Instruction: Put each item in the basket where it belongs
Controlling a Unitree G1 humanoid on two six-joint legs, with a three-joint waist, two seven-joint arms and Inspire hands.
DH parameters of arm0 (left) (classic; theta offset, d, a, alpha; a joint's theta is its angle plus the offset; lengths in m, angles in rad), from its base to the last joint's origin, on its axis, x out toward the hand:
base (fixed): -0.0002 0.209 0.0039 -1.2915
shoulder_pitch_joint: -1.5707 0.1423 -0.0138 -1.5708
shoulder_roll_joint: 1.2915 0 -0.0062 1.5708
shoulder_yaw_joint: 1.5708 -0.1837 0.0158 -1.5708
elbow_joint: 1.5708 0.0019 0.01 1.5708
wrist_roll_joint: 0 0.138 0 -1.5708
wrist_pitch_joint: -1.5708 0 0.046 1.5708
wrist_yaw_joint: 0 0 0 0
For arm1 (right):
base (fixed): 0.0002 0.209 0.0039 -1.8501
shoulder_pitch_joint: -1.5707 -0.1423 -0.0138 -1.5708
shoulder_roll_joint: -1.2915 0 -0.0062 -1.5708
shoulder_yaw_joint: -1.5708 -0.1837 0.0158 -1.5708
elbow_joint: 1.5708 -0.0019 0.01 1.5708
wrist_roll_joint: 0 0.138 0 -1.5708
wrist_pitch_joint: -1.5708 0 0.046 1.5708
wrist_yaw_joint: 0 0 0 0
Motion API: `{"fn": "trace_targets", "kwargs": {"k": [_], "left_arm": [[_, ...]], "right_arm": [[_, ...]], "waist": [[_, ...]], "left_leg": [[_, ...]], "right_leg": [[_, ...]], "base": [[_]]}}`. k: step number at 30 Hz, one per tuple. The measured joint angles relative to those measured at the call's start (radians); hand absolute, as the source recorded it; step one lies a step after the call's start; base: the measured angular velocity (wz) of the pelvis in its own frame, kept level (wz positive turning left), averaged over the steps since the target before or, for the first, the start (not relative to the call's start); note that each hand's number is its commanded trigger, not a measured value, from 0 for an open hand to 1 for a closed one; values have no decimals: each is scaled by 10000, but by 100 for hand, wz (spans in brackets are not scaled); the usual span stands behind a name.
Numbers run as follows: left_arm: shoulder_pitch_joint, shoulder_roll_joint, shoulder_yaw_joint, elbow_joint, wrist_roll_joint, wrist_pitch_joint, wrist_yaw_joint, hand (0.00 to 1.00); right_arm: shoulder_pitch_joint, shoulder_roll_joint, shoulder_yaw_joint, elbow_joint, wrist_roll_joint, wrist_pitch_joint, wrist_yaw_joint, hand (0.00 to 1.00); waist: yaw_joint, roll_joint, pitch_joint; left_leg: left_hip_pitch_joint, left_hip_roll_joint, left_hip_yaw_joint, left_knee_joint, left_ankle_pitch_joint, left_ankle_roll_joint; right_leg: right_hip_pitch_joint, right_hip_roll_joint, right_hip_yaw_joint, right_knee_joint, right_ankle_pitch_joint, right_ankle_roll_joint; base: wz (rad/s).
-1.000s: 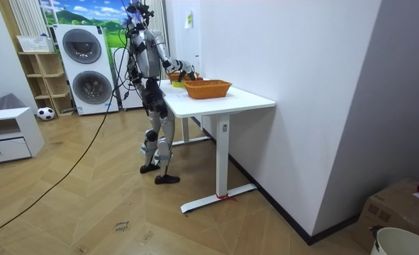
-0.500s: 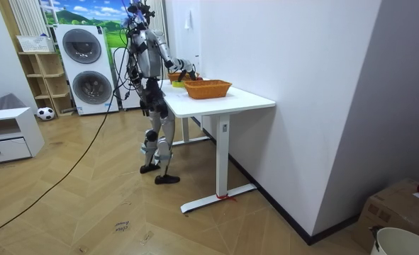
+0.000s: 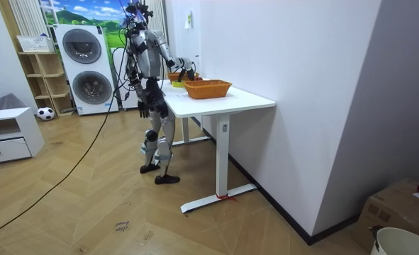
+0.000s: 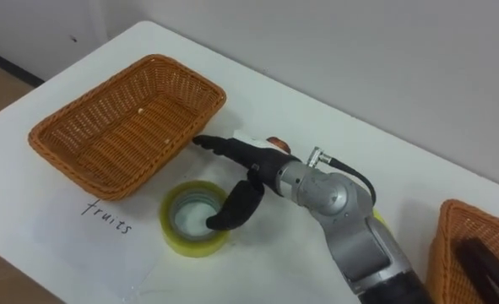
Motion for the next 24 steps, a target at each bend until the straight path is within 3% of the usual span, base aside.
{"fn": "trace_targets", "kwargs": {"k": [5,11,12,14,19,24], "left_arm": [[-42,-67,0,-11,-1,230,-4,0],[-100,-59,26,-24,14,428,-203,0],[-135,-64,25,-26,15,446,-264,0],[-189,-65,26,-29,15,509,-304,0],[-221,-21,32,-97,9,578,-307,0],[-236,-5,284,-308,-7,636,-397,0]], "right_arm": [[-162,5,1,1,-336,287,161,0],[-164,182,14,-116,-1170,620,452,0],[-185,217,15,-120,-1371,675,534,56],[-220,308,16,-120,-1689,690,660,100],[-354,466,42,-109,-2288,1021,1153,100],[-374,555,56,29,-2730,1141,1501,100]], "waist": [[80,-127,72],[75,-183,47],[94,-191,41],[87,-206,30],[112,-326,-33],[129,-434,3]], "left_leg": [[-16,-1,-10,-4,0,0],[-29,-1,-22,-14,-1,1],[-25,-1,-23,-16,-1,1],[-11,0,-22,-16,-1,1],[0,0,-18,-12,-1,1],[106,-1,-25,9,-1,1]], "right_leg": [[-2,3,-7,-18,-2,2],[-3,9,9,-24,-6,10],[-5,9,13,-20,-7,11],[-2,11,-3,-16,-7,11],[7,8,-40,-14,-7,11],[125,7,-28,-17,-6,10]], "base": [[0],[1],[0],[0],[0],[0]]}}
